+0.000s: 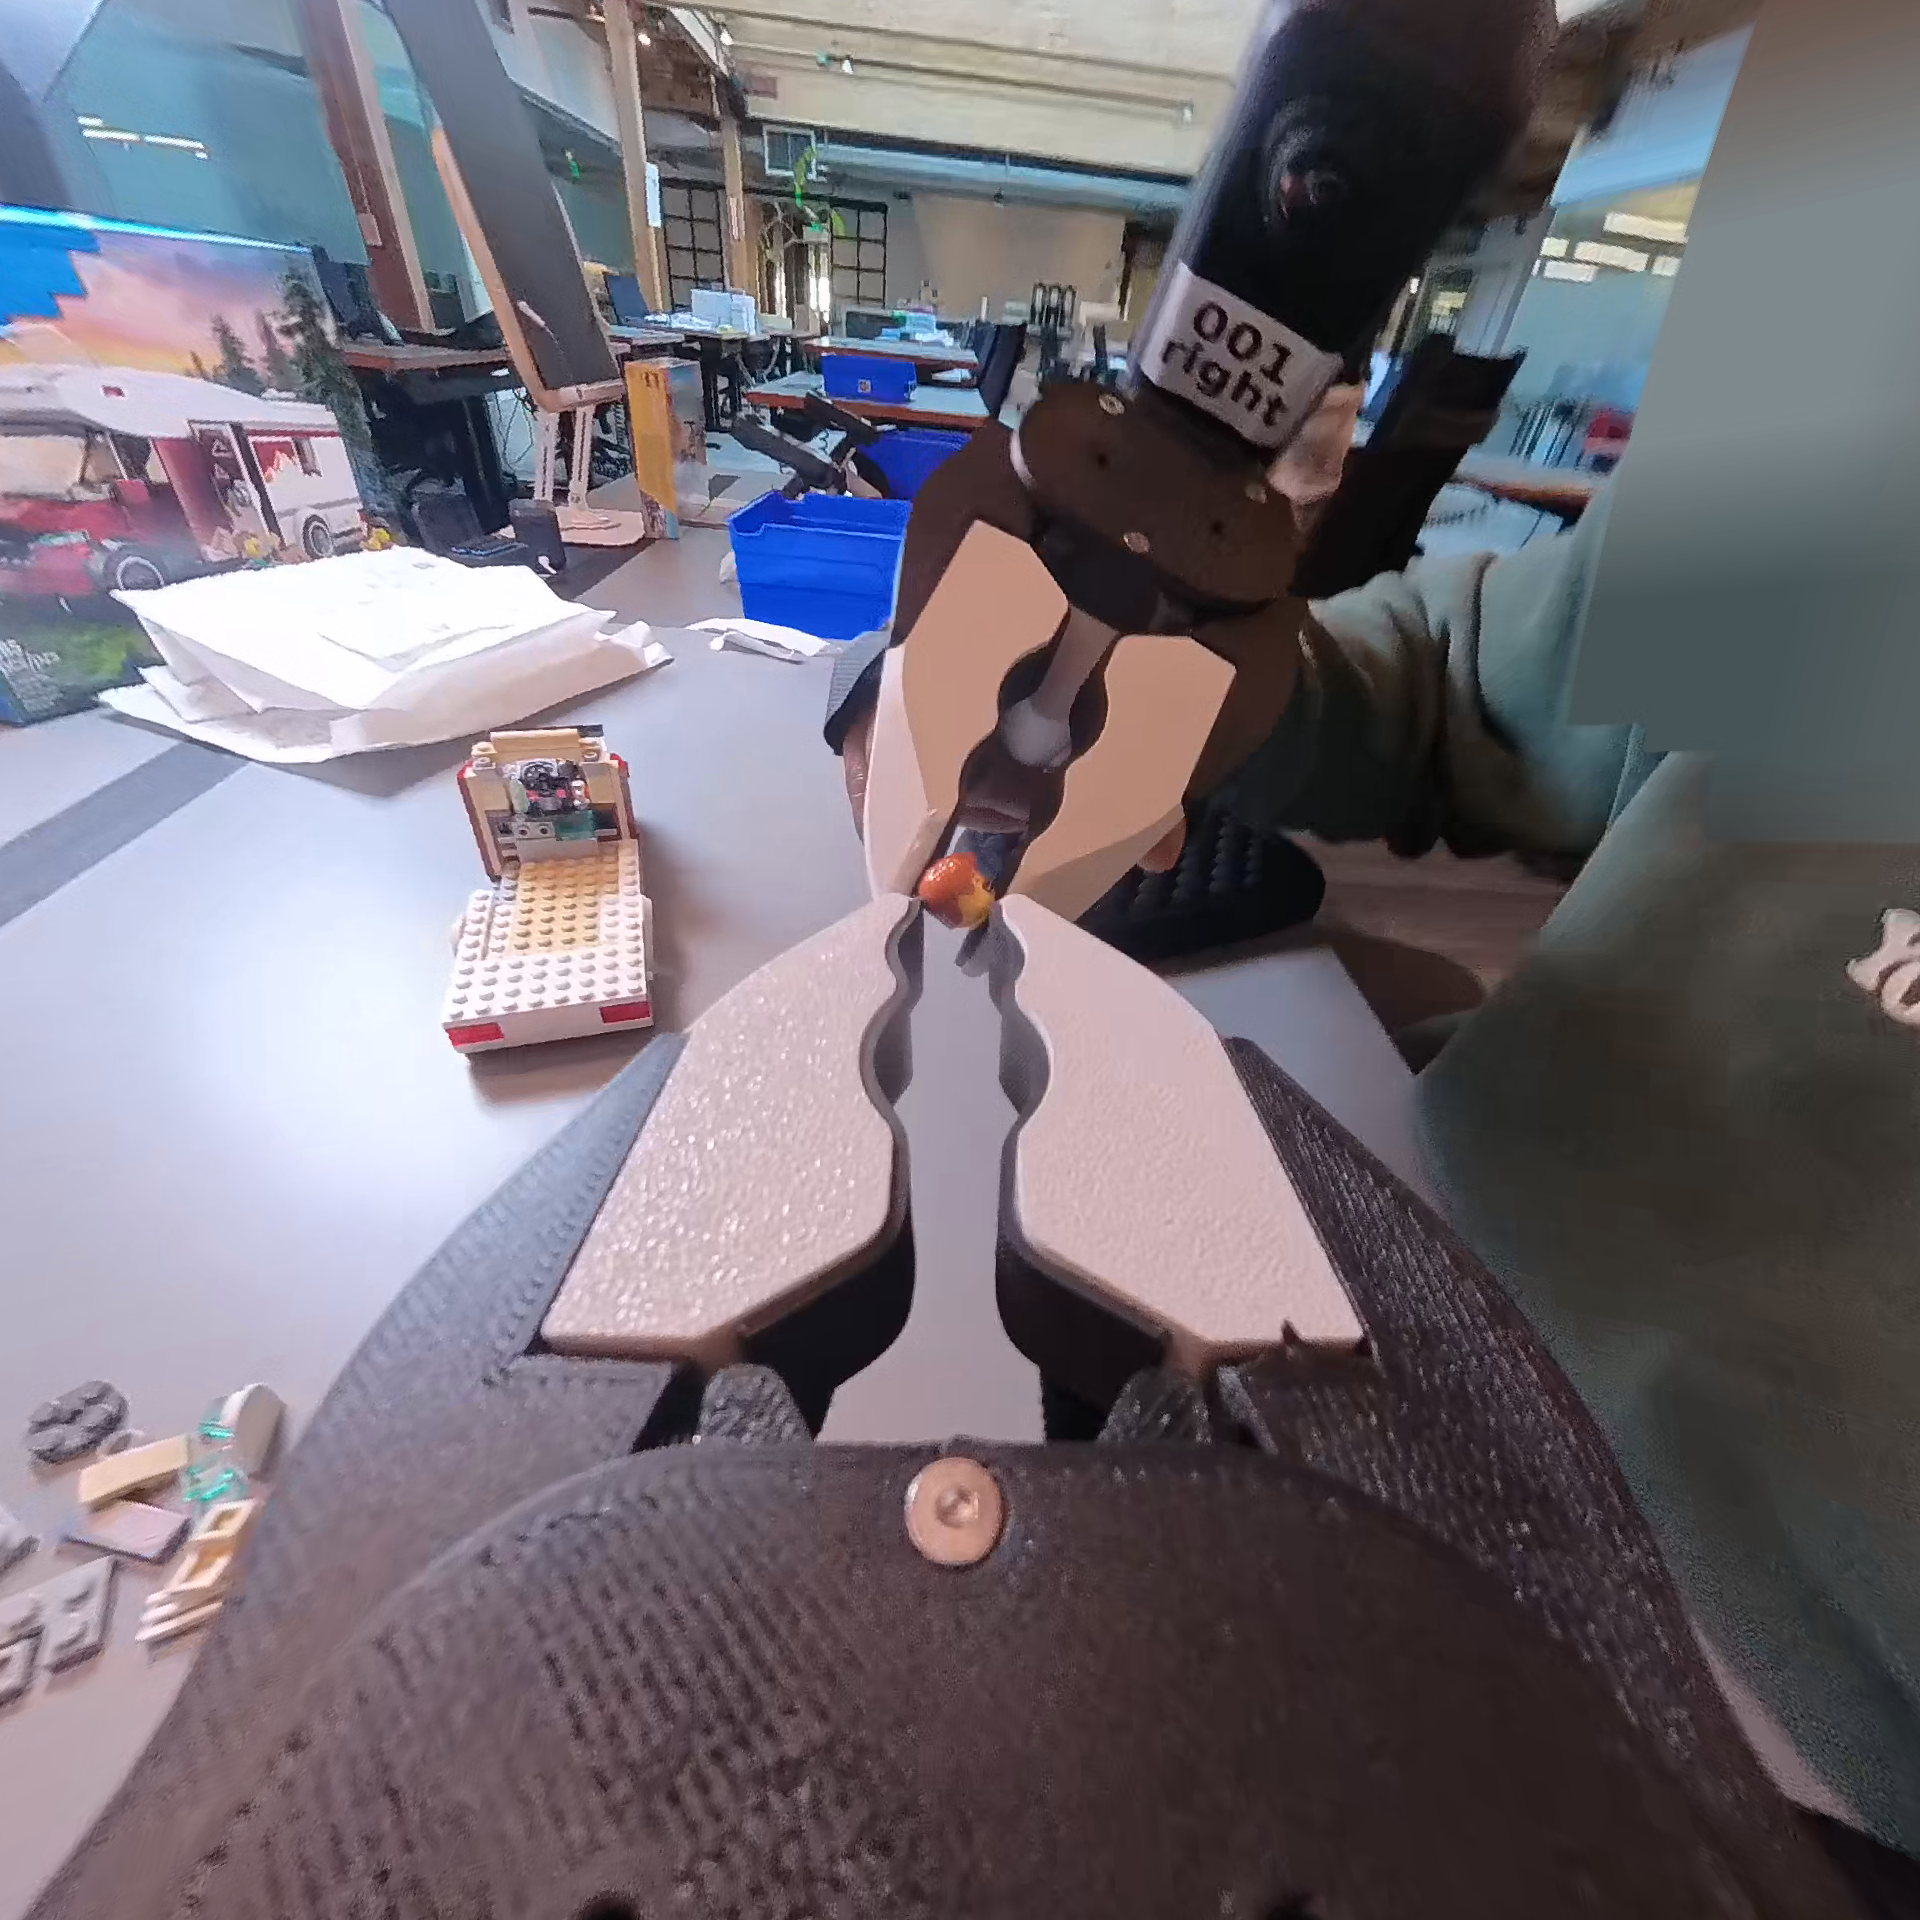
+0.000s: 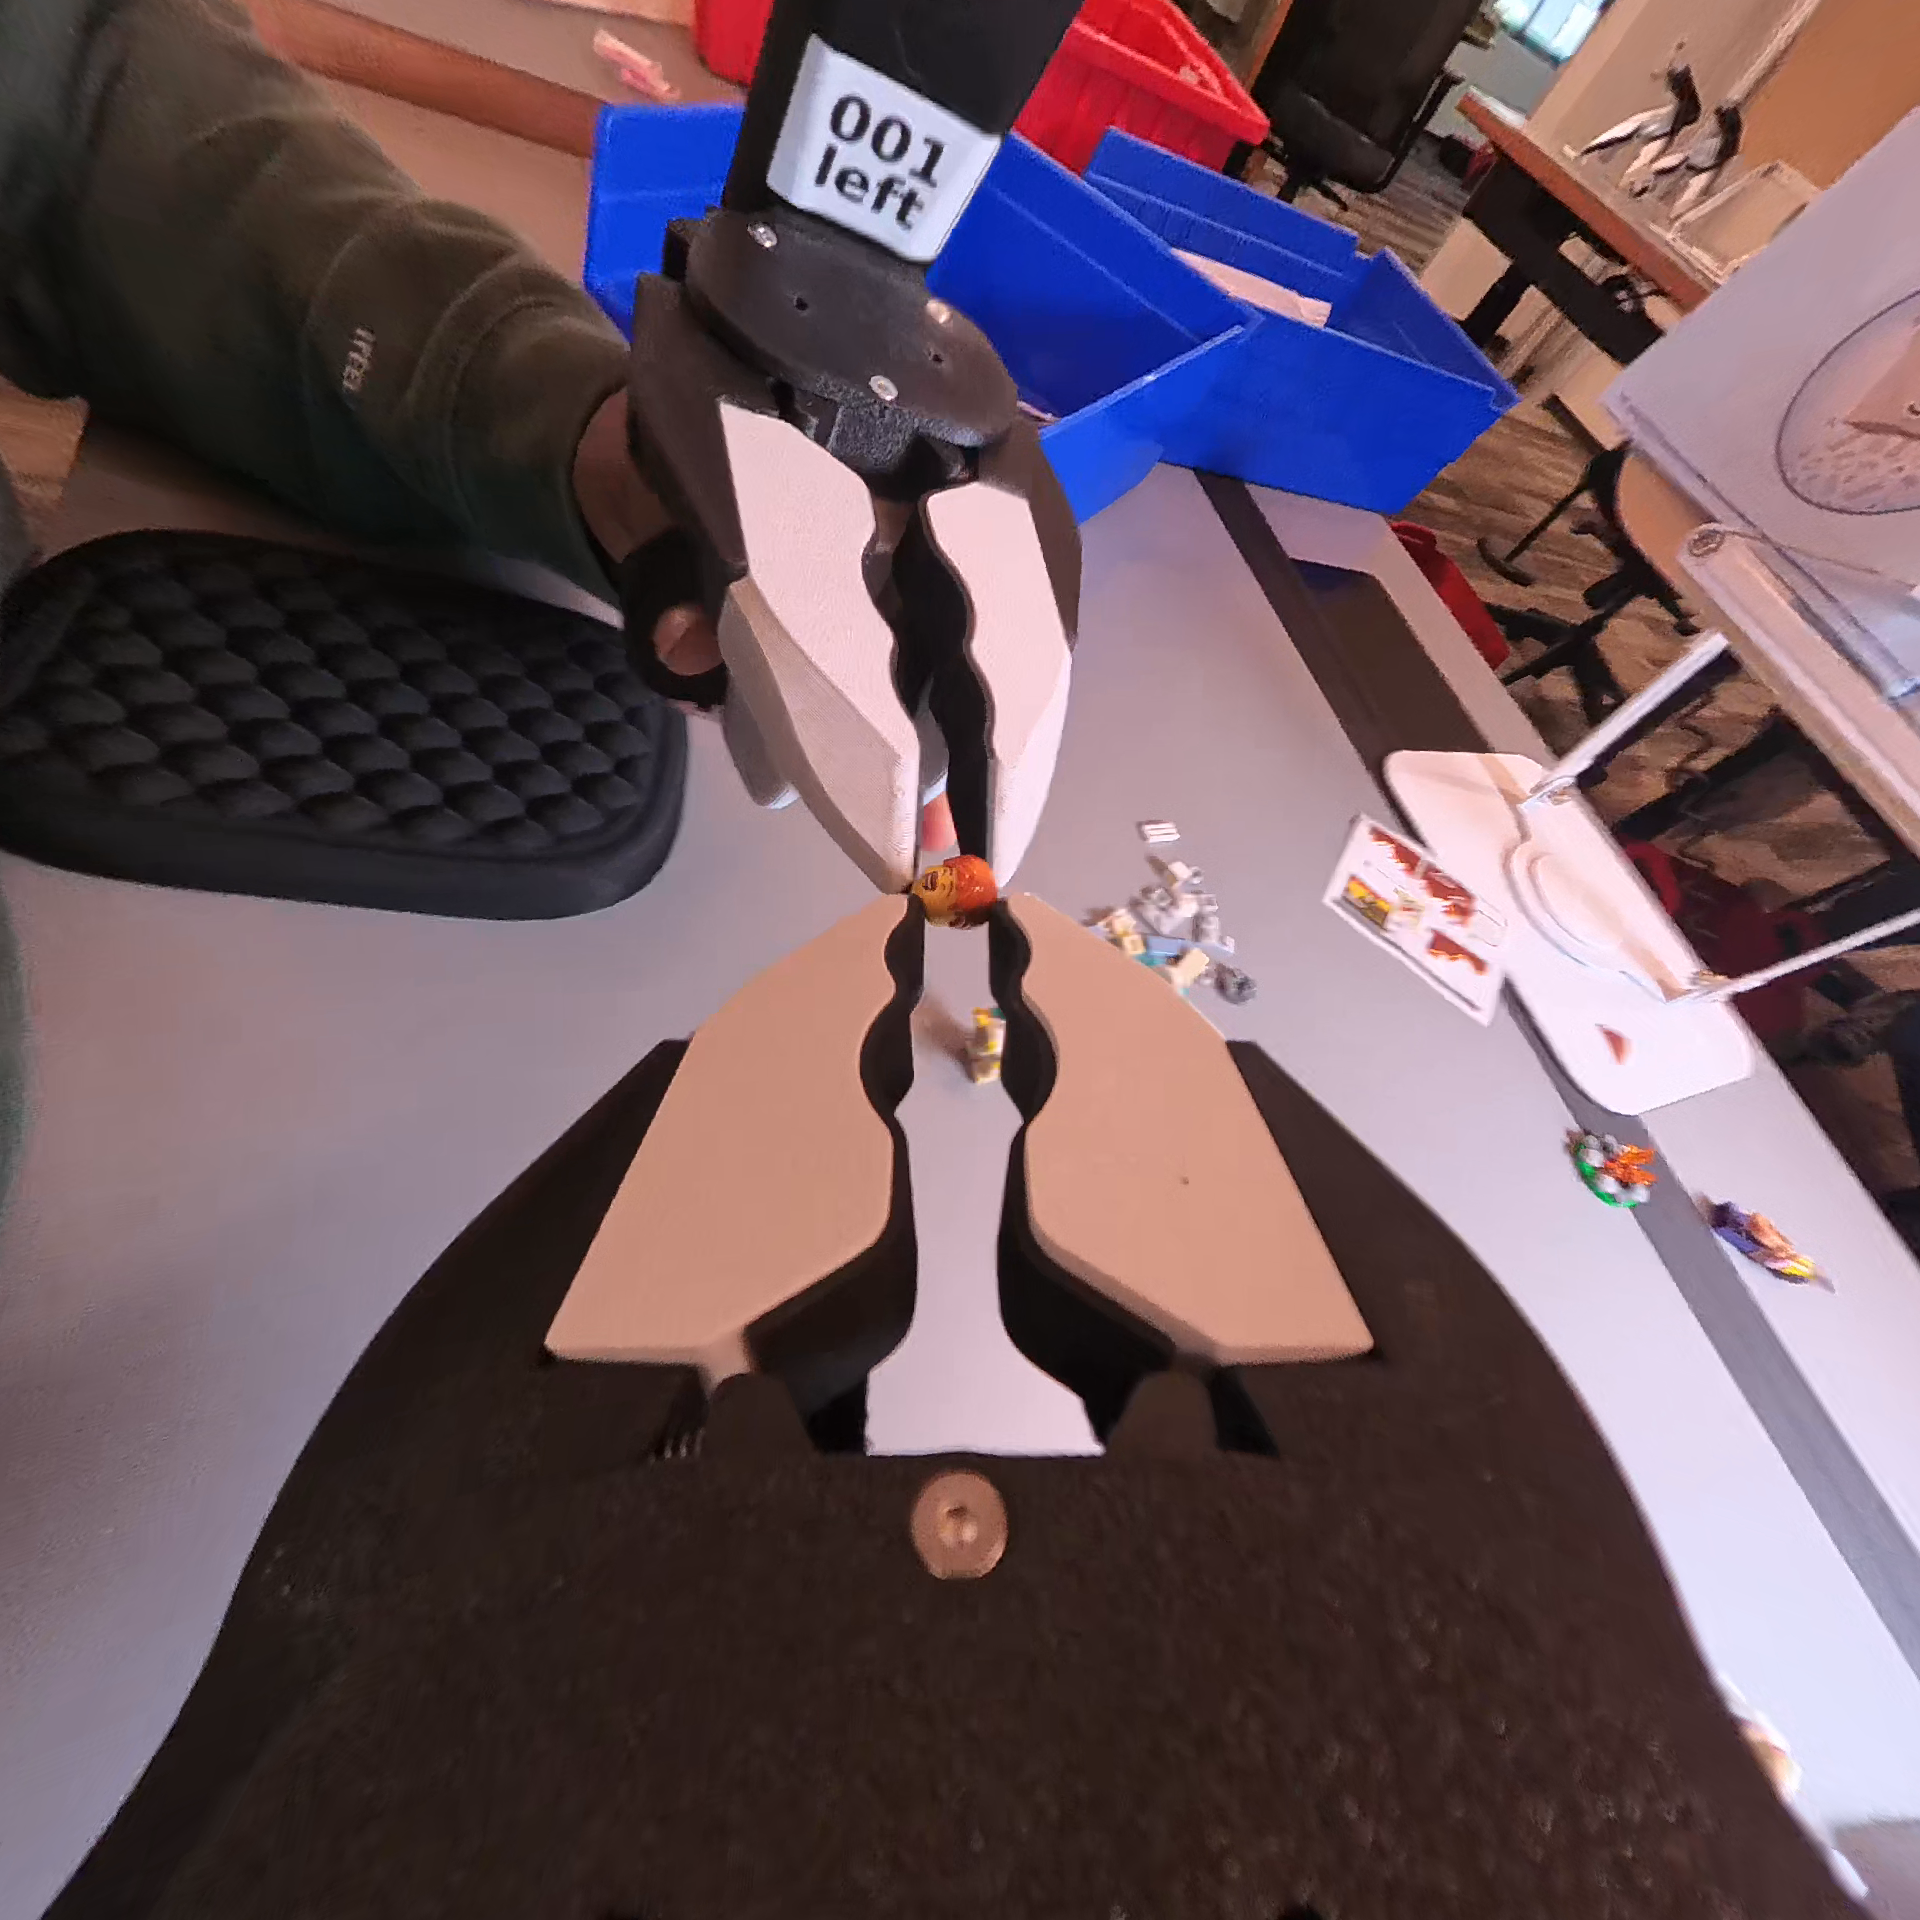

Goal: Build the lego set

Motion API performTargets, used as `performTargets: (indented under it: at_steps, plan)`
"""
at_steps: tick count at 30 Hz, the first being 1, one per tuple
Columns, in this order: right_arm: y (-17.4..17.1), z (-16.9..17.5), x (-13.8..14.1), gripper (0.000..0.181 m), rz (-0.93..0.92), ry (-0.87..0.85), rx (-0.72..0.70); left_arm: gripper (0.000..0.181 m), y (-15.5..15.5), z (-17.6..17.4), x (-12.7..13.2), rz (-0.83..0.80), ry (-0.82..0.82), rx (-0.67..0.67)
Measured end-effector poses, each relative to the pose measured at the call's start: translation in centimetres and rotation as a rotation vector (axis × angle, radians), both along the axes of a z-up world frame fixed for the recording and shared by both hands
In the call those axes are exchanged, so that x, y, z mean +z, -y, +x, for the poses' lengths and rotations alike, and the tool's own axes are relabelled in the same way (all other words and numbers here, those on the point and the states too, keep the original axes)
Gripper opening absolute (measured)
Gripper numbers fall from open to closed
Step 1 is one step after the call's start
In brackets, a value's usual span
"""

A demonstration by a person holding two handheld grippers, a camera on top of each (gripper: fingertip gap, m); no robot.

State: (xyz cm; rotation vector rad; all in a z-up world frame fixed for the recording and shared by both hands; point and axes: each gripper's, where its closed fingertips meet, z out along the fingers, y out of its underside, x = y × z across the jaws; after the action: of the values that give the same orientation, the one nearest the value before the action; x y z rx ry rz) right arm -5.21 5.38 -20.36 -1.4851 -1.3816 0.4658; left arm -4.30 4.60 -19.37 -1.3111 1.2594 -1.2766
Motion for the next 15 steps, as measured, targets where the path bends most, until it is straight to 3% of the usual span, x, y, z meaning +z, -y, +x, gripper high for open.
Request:
performTargets:
  at_steps: [3, 8, 15]
  plan:
    - [-0.97, 0.30, 0.29, 0.012, 0.093, 0.017, -0.034, 0.025, -0.85, -0.13, 0.29, -0.180, 0.043, -0.007]
    - [-1.26, -0.09, 0.71, 0.013, 0.247, 0.041, -0.044, 0.020, -0.82, 0.05, 0.35, -0.435, 0.091, -0.087]
    - [-1.43, -0.40, 0.89, 0.013, 0.302, 0.033, -0.047, 0.011, -0.80, -0.05, 0.60, -0.496, 0.124, -0.112]
